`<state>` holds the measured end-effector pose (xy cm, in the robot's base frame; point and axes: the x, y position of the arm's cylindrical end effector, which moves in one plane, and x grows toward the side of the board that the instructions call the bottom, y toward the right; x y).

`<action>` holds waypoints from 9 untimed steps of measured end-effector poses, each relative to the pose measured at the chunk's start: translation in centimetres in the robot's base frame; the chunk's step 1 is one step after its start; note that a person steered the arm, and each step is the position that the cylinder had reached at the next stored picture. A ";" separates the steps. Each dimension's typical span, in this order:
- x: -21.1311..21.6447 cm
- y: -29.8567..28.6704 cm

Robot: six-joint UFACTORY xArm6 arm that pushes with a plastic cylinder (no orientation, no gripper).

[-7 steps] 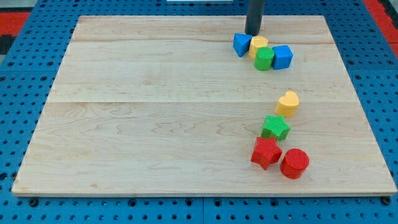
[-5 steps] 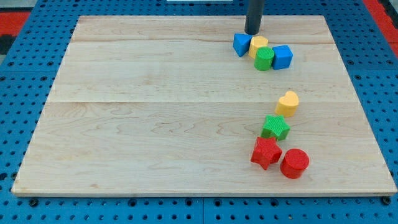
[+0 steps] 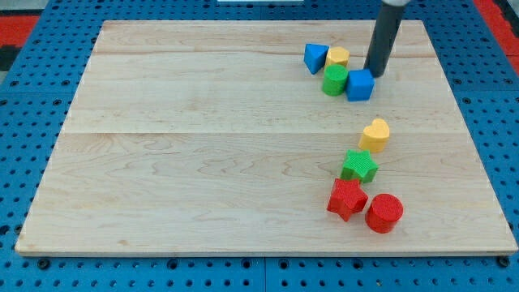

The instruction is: Move blue cube to the bottom left

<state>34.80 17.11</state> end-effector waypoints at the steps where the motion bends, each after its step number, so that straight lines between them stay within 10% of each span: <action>1: 2.9 -1.7; 4: 8.6 -32.3; 9: 6.7 -41.5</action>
